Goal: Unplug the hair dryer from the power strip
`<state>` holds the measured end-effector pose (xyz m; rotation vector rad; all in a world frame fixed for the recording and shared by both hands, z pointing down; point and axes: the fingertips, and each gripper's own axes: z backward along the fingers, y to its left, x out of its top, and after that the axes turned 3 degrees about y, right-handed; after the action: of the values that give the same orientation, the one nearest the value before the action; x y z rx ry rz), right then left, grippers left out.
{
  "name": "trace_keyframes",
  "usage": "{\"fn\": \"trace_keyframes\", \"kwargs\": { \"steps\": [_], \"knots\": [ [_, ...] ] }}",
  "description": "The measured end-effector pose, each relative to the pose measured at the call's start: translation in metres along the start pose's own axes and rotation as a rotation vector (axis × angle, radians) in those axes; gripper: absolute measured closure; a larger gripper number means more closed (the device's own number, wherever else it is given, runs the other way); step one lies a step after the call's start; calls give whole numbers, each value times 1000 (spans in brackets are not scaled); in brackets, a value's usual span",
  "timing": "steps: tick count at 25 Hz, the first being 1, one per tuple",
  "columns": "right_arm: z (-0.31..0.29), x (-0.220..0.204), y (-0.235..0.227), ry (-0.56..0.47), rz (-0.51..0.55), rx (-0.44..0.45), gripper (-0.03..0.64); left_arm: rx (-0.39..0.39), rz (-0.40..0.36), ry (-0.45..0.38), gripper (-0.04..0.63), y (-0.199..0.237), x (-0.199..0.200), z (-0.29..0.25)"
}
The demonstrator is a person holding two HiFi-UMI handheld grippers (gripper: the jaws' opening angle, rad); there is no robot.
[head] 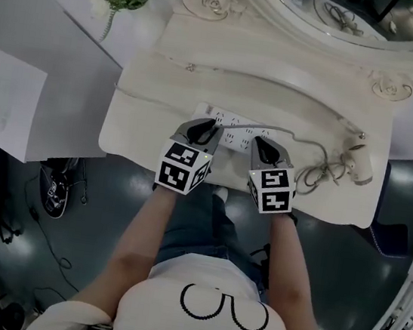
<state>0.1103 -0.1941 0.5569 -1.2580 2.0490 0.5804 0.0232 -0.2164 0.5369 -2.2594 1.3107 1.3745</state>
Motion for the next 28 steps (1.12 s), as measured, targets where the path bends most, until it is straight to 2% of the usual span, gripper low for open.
{"fn": "trace_keyframes", "kwargs": {
  "steps": [6,8,9,10,14,15,16,17,20,23,25,28],
  "knots": [
    [0,0,-2,21,-38,0,617,80,-279,53,541,-5,-3,-2],
    [0,0,-2,26,-25,-12,617,92,-329,63,541,-6,-5,-2],
    [0,0,-1,26,-12,-17,617,86,-317,62,541,-6,-5,-1],
    [0,0,-1,25,-2,-18,617,69,-274,54,543,-6,-5,-1],
    [2,2,4,7,32,-4,617,-19,56,-9,534,0,2,4],
    [2,2,4,5,37,0,618,-26,103,-21,531,1,4,4],
    [2,2,4,5,38,6,617,-25,112,-25,529,2,4,5],
    [2,2,4,10,34,14,618,-20,85,-20,531,1,4,5],
    [1,2,0,25,12,32,617,-2,-64,12,537,-5,0,2],
    [-3,11,0,-4,20,39,617,17,-166,28,538,-4,-3,0],
    [-8,18,3,-12,42,50,617,19,-212,45,538,-4,-4,0],
    [-13,18,8,25,102,53,617,5,-240,67,538,-6,-7,0]
  ]
}}
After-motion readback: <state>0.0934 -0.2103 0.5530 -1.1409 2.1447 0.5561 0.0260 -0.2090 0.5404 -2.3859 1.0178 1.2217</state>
